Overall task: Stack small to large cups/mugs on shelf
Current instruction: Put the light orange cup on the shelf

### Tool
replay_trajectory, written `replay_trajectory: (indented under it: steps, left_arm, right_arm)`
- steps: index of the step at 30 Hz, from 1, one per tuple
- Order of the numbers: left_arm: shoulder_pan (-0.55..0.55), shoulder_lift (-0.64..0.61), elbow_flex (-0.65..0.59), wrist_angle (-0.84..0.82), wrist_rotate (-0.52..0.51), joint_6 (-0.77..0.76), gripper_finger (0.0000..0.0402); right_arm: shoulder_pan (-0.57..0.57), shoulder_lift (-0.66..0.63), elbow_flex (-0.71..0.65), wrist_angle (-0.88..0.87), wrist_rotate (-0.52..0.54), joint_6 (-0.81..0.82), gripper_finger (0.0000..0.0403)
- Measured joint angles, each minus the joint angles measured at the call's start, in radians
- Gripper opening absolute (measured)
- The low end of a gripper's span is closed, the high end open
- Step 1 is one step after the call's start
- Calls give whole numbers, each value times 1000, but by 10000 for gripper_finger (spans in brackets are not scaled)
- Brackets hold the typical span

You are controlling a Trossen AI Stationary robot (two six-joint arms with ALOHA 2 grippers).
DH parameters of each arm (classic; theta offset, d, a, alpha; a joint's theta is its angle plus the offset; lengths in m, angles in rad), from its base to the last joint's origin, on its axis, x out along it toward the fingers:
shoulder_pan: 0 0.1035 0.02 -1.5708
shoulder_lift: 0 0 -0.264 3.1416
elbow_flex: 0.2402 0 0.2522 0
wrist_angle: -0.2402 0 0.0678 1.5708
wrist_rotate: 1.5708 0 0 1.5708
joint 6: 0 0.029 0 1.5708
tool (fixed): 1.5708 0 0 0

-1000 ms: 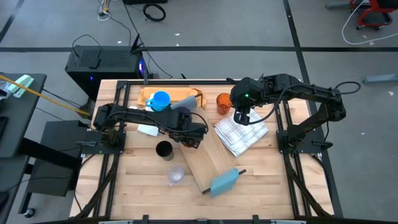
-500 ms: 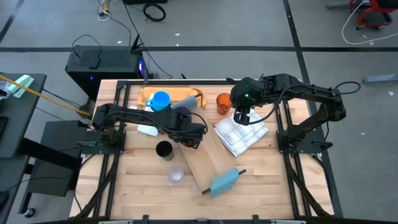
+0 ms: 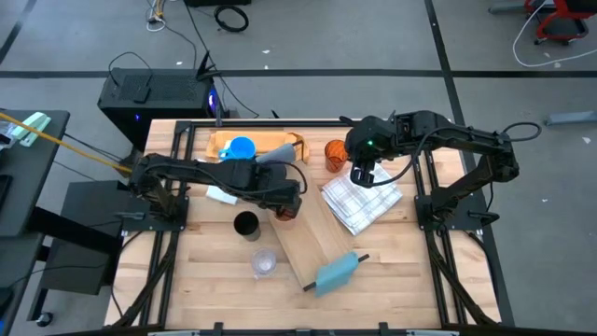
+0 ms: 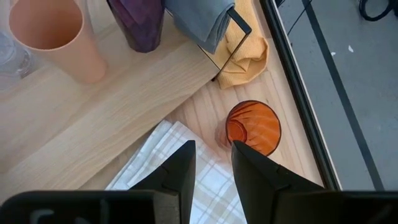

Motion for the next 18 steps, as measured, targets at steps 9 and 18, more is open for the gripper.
replay_trajectory:
  steps: [9,18]
  left_arm:
    - [-46,-2,87,112,-8,66,68]
    - [-114,56,87,119,-6,70,49]
  right_arm:
    - [0,0,0,6,0,15,110]
    - [0,0,0,10,0,27,110]
